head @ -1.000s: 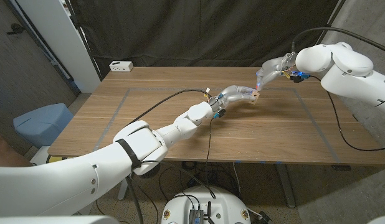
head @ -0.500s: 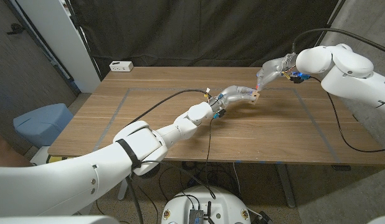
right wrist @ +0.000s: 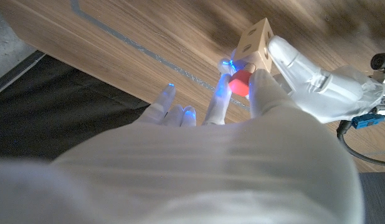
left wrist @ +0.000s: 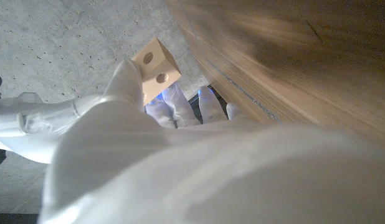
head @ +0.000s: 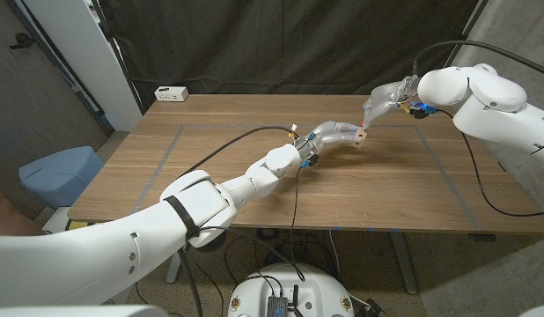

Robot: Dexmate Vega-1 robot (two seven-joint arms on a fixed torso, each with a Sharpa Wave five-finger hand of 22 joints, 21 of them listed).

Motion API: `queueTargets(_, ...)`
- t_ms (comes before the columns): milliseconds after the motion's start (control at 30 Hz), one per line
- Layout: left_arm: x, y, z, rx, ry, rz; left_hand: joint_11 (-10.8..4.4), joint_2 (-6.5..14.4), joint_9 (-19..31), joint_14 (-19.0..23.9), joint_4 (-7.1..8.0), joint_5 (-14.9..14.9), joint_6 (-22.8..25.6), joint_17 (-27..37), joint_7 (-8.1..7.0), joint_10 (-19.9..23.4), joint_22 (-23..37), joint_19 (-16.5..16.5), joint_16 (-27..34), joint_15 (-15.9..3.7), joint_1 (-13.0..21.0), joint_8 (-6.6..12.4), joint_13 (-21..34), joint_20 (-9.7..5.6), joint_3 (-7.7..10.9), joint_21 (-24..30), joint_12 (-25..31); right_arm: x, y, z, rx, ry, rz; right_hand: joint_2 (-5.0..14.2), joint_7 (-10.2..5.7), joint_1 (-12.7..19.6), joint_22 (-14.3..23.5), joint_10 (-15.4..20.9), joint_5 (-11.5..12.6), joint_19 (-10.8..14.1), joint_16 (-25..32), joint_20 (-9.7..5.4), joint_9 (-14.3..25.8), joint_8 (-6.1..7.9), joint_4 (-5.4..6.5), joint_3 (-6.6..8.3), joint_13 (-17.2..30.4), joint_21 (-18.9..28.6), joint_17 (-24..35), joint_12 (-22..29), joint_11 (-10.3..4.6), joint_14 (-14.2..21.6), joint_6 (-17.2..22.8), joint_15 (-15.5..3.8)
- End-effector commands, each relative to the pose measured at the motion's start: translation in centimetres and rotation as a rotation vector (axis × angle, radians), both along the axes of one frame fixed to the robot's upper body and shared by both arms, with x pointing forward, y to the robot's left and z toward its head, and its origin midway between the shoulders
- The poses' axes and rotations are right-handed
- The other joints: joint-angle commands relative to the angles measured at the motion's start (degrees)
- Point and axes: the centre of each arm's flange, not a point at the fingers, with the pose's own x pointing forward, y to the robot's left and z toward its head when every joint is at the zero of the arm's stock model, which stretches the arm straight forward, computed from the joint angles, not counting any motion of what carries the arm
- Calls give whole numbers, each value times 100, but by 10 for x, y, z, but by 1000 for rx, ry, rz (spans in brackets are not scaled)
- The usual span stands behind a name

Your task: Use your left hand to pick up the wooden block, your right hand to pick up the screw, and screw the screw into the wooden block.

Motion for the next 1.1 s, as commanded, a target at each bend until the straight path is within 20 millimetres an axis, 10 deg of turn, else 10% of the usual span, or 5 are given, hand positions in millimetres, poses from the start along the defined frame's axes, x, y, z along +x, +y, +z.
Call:
queueTargets(33, 0, -1, 0, 2, 1, -3, -18, 131, 14, 48, 59, 37, 283, 19, 76, 52, 11, 41, -28, -522, -29, 23, 28, 23, 120, 10, 26, 0, 3, -4, -6, -10, -8, 1, 14, -34, 11, 117, -6, 99, 46, -53, -17, 38, 16, 7, 13, 27, 1, 38, -19, 75, 117, -146)
queueTargets(1100, 0, 0, 0, 2, 1, 1, -16, 141, 15, 66, 49, 43, 283, 15, 84, 45, 11, 50, -29, -529, -12, 20, 12, 26, 145, 10, 10, 4, 8, -9, -22, -29, -37, 202, 156, -510, 11, 605, -14, 384, 92, -124, -271, 161, 176, -162, -22, 16, -22, 90, -98, 398, 980, -290)
